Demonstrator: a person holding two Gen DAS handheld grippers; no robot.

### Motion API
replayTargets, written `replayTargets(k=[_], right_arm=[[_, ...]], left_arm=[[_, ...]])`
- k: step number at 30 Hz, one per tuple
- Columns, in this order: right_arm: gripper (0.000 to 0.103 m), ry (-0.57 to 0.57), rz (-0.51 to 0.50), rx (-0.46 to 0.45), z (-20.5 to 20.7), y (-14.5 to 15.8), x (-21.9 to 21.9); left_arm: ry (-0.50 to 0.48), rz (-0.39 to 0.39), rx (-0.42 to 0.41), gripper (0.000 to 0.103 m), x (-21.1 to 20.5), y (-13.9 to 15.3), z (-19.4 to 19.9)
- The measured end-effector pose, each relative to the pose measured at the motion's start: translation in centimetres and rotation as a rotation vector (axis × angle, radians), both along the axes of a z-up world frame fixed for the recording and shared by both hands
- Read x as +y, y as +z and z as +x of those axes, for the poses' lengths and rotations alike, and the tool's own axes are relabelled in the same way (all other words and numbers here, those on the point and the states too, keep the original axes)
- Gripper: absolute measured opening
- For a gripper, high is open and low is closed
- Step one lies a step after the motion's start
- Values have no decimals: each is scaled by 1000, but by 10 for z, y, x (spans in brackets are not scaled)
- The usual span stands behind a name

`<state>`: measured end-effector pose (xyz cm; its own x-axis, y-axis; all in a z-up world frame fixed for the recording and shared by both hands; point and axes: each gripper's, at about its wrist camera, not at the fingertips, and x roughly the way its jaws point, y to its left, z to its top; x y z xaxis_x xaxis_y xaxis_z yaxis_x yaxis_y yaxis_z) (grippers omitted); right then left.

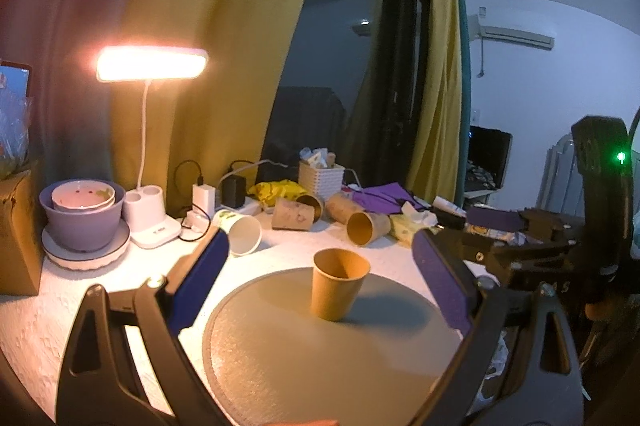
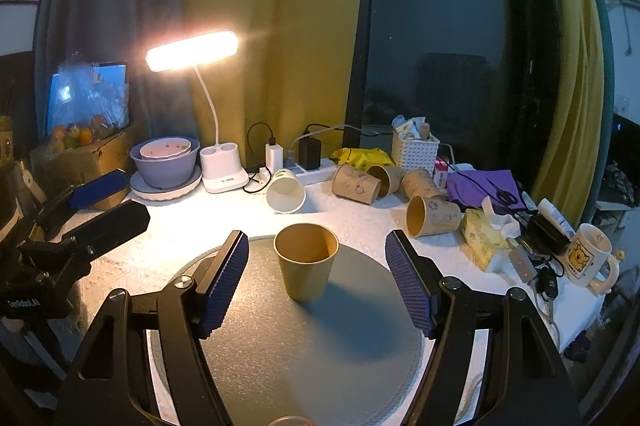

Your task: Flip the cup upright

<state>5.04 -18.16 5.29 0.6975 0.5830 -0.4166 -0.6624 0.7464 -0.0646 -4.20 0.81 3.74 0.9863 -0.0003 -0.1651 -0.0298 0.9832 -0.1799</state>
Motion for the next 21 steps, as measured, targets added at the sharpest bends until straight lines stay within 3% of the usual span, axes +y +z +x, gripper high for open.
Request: replayTargets(k=[21], right_arm=[[74, 2, -1, 2, 0, -1, 2]], left_arm=[[1, 1, 7, 94, -2, 0, -1]])
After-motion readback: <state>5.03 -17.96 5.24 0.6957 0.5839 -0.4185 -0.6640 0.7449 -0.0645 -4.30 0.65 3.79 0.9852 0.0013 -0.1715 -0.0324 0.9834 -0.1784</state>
